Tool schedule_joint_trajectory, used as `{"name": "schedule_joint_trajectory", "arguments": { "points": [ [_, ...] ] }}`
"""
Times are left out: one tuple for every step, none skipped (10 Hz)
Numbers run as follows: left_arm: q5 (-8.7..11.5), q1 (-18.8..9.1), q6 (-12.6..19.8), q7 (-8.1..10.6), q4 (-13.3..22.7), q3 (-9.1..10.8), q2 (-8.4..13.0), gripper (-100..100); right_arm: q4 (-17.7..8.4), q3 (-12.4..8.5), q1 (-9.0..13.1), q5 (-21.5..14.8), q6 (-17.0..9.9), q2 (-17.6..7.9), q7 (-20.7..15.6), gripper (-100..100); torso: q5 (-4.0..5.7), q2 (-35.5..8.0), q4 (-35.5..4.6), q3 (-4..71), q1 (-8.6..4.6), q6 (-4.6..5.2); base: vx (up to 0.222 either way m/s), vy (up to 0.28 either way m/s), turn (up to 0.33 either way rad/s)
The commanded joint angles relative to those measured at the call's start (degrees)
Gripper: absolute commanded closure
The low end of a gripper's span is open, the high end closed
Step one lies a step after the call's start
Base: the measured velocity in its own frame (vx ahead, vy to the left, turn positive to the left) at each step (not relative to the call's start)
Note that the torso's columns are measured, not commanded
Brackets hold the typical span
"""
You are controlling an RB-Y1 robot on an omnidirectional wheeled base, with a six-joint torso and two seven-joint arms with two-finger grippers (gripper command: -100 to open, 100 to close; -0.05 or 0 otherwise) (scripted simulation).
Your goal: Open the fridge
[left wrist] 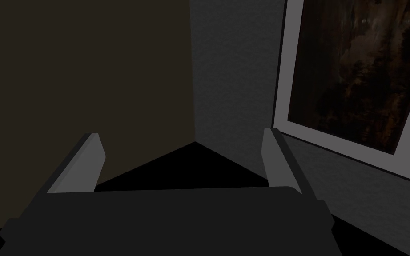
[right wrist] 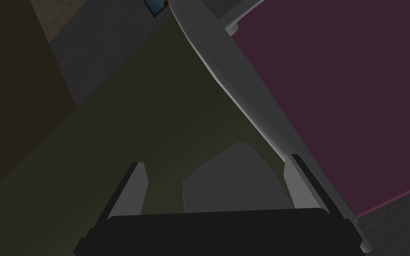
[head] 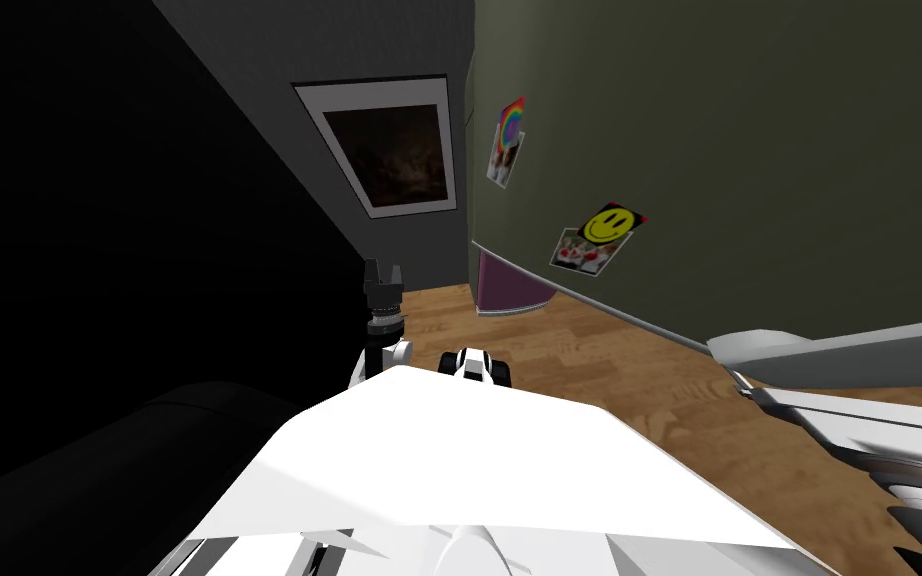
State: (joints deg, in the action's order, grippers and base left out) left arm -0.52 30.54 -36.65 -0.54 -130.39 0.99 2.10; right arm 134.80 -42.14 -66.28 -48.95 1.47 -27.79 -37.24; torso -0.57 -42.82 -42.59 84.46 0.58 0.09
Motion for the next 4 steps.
{"name": "schedule_joint_trajectory", "arguments": {
  "points": [
    [0.0,0.0,0.0,0.0,0.0,0.0,0.0,0,-0.14,0.19,-0.05,-0.03,-0.01,0.04,-0.04,0,0.06,0.1,0.05,0.04,-0.09,0.0,0.008,0.003,0.009],
    [0.0,0.0,0.0,0.0,0.0,0.0,0.0,0,-0.27,0.36,-0.09,-0.06,-0.03,0.08,-0.09,0,0.12,0.17,0.1,0.07,-0.17,-0.01,0.007,0.003,0.007],
    [0.0,0.0,0.0,0.0,0.0,0.0,0.0,0,-0.39,0.51,-0.13,-0.08,-0.04,0.12,-0.13,0,0.18,0.23,0.13,0.09,-0.23,-0.02,0.006,0.002,0.005],
    [0.0,0.0,0.0,0.0,0.0,0.0,0.0,0,-0.49,0.63,-0.16,-0.1,-0.06,0.15,-0.16,0,0.23,0.28,0.16,0.09,-0.28,-0.04,0.0,0.0,0.0]
  ]
}}
